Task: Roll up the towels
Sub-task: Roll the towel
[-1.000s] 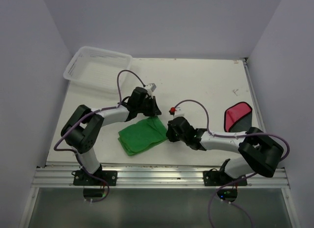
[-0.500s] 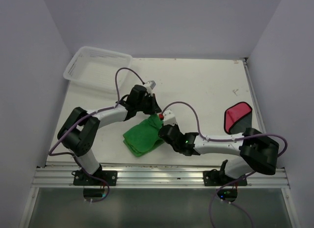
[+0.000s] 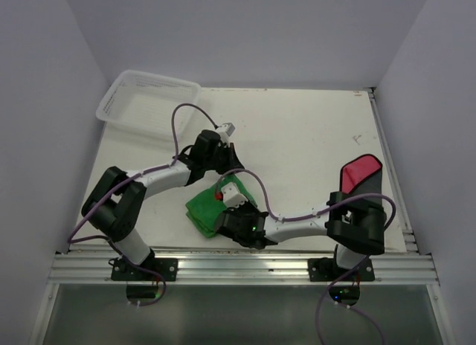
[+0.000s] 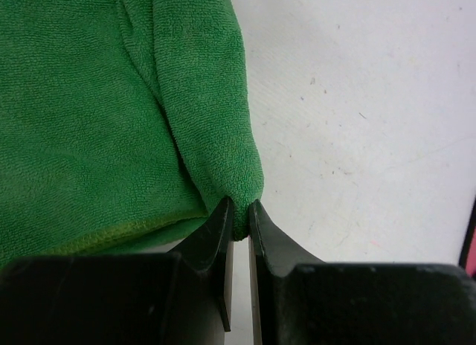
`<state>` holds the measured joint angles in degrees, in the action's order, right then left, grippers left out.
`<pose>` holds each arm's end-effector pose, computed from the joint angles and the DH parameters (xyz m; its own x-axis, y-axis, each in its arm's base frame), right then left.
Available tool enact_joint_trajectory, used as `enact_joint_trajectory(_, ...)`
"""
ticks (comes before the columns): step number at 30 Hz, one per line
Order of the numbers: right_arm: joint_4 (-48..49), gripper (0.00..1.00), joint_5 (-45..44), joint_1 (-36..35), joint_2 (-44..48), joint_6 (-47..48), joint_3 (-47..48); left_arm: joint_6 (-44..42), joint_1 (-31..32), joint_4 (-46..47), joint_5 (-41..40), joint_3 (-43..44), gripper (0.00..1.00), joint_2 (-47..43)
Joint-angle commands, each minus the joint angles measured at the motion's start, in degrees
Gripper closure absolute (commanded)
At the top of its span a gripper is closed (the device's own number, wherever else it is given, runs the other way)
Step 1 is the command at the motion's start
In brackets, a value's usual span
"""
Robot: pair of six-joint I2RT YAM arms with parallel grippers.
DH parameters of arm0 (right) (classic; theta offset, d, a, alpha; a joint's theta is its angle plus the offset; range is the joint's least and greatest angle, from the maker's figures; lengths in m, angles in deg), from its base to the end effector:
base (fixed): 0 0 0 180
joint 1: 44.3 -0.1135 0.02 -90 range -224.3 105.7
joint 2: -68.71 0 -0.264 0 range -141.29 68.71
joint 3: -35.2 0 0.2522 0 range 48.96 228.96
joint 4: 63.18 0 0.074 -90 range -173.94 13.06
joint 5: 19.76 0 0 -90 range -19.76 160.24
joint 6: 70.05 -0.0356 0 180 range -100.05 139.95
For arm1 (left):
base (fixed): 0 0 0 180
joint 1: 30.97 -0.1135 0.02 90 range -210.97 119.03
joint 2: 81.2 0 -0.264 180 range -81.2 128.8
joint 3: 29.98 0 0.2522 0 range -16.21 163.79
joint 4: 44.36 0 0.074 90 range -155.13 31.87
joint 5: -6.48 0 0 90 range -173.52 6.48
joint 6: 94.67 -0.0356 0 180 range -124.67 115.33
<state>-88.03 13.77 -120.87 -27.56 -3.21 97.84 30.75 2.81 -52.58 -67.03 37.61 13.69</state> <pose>0.1004 0.2925 0.1564 -0.3535 -0.5452 -0.7601 -0.3230 0.8338 -0.4477 0.2891 -0.2056 0.1980 -0.8138 -0.1242 -0.5677 0.3111 0.7320 -0.6061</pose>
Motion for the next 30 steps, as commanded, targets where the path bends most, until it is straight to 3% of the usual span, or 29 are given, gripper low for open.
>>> enact_joint_trajectory(1, -4.5, 1.0, -8.1, -1.2, -3.4, -2.2, 4.5, 1.1, 1.0, 2.1, 0.2, -1.7, 0.97, -2.8)
enact_joint_trajectory(21, -9.8, 1.0, -10.5, -5.3, -13.7, -1.7, 13.0, 2.7, 5.0, 5.4, -3.2, -12.5, 0.97, -4.9)
enact_joint_trajectory(30, -8.8, 1.0, -8.5, -5.3, -13.4, -2.1, 12.9, 3.2, 5.0, 7.5, -6.9, -18.3, 0.98, -4.3)
